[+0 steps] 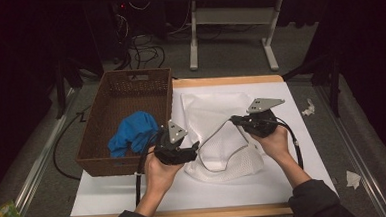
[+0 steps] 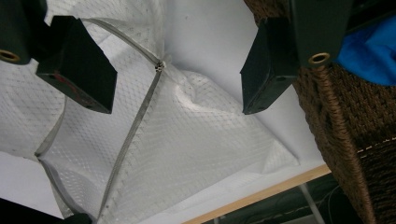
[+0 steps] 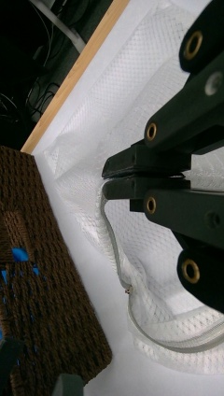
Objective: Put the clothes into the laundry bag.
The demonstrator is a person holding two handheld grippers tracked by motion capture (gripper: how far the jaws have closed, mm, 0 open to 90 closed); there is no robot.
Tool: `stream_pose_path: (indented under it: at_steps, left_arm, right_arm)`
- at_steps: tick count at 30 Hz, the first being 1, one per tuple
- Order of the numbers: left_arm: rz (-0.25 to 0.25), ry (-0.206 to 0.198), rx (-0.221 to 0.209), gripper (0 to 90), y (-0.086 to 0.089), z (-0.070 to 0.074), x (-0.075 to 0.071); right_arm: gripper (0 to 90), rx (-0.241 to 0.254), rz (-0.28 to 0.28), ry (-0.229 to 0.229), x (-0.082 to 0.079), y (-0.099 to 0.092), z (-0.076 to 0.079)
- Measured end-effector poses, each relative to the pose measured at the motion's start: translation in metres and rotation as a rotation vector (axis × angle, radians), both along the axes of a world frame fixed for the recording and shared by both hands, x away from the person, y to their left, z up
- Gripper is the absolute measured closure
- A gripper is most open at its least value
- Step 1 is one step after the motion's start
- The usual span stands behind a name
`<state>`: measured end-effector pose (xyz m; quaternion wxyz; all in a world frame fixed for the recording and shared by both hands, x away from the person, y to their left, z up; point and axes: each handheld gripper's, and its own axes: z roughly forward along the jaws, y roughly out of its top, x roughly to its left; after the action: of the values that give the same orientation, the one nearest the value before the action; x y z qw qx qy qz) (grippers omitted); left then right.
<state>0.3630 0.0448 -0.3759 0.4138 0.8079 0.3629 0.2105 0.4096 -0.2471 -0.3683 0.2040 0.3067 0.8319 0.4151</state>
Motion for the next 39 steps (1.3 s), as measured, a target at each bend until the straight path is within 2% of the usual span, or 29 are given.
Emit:
stream_pose_path:
  at_steps: [3, 10, 13, 39]
  left_arm:
    - [0.011, -0.008, 0.009, 27.2, 0.004, 0.004, 0.003]
    - [0.031, -0.01, -0.011, 26.9, 0.016, 0.012, 0.011]
    - [0.041, 0.003, -0.029, 26.8, 0.021, 0.013, 0.017]
    - [0.148, 0.059, -0.016, 24.6, 0.052, 0.016, 0.056]
  right_arm:
    - [89.3, 0.002, 0.0, -0.002, 0.0, 0.0, 0.0]
    - [89.3, 0.002, -0.006, 0.002, 0.0, -0.001, 0.0]
    - [89.3, 0.002, -0.006, 0.001, 0.001, -0.001, -0.001]
    - [89.3, -0.006, -0.008, 0.007, 0.003, 0.0, -0.003]
